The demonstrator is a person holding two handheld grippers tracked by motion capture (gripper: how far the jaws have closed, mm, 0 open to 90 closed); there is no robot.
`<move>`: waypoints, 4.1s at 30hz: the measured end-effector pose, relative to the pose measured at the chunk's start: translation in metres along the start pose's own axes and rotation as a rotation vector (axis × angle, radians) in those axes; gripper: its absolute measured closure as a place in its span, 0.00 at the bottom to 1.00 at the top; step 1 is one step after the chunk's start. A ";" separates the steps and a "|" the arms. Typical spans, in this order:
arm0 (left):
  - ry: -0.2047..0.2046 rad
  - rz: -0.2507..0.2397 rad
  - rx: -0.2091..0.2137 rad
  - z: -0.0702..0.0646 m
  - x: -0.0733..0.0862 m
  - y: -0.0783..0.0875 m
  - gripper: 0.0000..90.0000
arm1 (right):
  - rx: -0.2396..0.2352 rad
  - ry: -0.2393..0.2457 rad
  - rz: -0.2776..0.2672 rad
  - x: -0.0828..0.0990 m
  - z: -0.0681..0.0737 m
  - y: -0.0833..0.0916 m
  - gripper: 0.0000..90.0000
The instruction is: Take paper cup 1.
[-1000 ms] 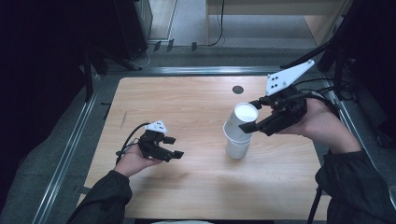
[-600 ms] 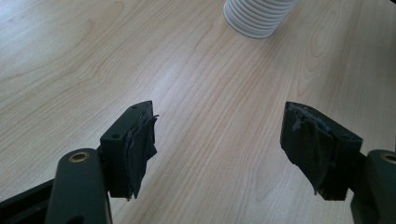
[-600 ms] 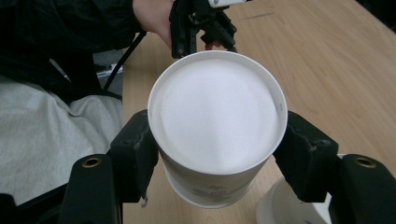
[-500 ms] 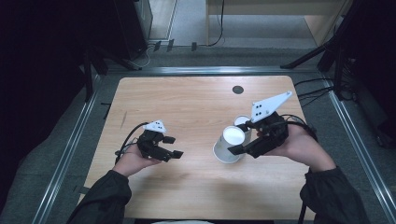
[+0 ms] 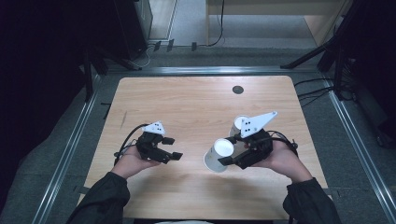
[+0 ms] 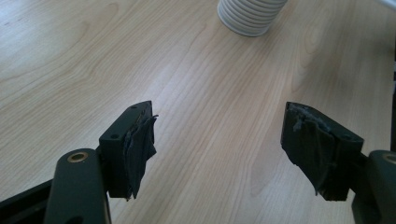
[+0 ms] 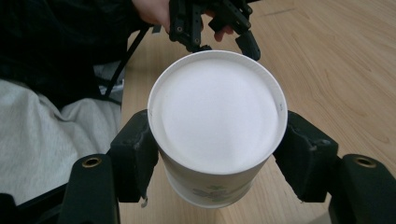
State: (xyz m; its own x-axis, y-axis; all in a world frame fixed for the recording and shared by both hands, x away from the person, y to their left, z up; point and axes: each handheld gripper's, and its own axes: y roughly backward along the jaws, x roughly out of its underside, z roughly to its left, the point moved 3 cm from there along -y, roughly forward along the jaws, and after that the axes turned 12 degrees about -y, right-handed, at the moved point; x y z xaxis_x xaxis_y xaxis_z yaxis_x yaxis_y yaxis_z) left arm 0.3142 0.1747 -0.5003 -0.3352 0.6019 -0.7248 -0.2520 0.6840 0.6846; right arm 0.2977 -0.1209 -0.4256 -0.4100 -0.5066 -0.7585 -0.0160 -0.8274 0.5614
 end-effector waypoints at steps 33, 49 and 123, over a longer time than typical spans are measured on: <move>-0.141 -0.083 0.189 -0.030 -0.017 -0.008 0.25 | 0.023 -0.087 -0.117 0.030 -0.006 -0.052 0.39; -0.185 -0.119 0.250 -0.038 -0.023 -0.014 0.23 | 0.013 -0.055 -0.188 0.024 0.005 -0.066 0.39; -0.278 -0.004 0.196 -0.018 -0.024 0.011 0.33 | 0.090 -0.051 -0.073 0.026 0.010 -0.071 0.31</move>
State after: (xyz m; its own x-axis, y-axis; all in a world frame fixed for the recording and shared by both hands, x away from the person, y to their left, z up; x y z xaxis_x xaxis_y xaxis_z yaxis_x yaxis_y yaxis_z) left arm 0.3032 0.1604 -0.4746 -0.0670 0.6699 -0.7394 -0.0644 0.7366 0.6732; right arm 0.2789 -0.0724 -0.4820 -0.4502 -0.4308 -0.7821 -0.1281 -0.8357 0.5340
